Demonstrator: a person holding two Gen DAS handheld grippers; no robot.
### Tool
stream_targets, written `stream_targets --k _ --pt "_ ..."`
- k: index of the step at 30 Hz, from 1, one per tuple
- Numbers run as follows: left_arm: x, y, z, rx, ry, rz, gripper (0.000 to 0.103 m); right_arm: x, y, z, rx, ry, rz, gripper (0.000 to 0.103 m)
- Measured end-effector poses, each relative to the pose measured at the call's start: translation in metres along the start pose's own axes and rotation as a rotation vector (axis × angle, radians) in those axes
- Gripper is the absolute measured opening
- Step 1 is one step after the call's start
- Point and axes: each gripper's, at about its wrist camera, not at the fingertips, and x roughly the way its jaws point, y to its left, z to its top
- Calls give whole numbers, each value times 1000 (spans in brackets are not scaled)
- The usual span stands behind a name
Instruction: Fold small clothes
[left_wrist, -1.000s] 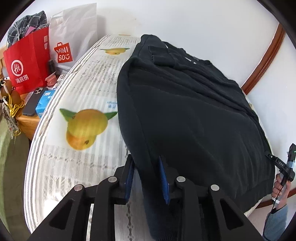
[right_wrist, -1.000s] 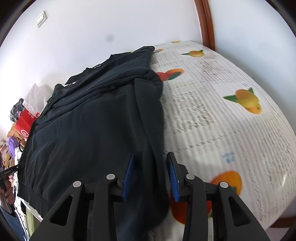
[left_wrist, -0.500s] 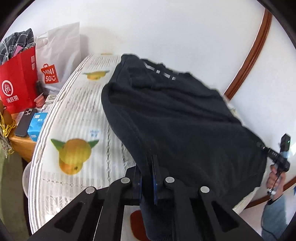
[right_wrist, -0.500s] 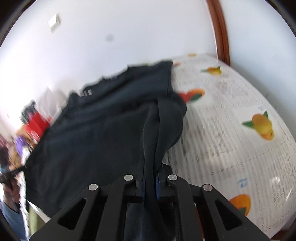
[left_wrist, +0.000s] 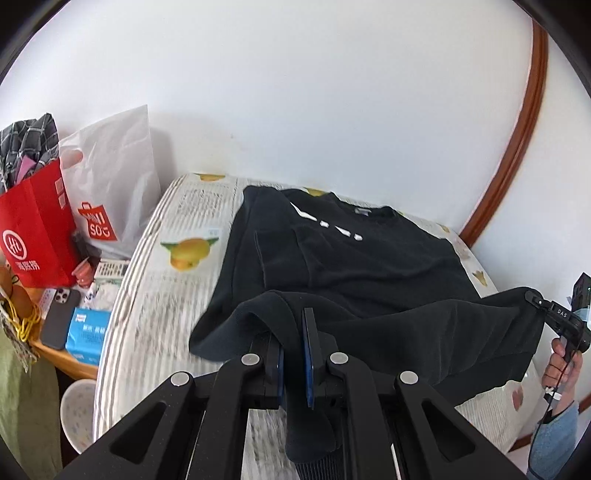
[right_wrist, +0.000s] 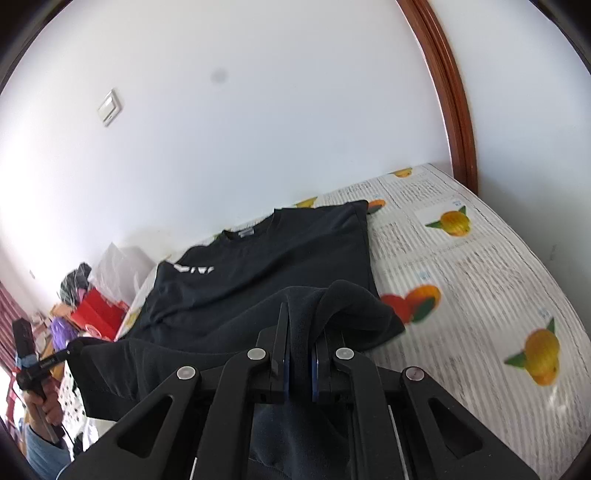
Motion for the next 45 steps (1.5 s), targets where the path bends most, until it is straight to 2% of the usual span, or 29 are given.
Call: stream_targets --k 5,11,21,28,31,33,35,37,38,41,43,45 --pt "31 7 25 -34 -5 5 8 34 3 28 63 -4 5 8" --pt "69 9 52 -28 2 37 8 79 -2 53 126 -13 25 8" --pt "136 18 57 -16 70 118 8 159 -13 58 72 66 -92 8" --pt "156 23 47 -23 120 113 11 195 -19 49 7 142 -206 8" --pt "152 20 46 -13 129 104 11 190 -13 47 -52 160 -225 12" --pt "148 20 45 -6 141 103 14 178 -7 45 -102 171 -221 20" --pt "140 20 43 -2 145 79 22 161 -2 40 -150 178 -192 43" --pt "129 22 37 -3 140 71 31 138 0 31 -185 154 -173 49" --pt "124 23 33 -6 137 68 39 123 -1 24 -194 146 -162 49" --pt "103 25 20 -11 114 54 53 91 -9 9 -214 113 -145 49" --pt "88 27 11 2 87 64 55 74 -21 2 -199 82 -168 49" --pt "77 31 3 23 78 100 56 70 -33 1 -153 86 -187 48"
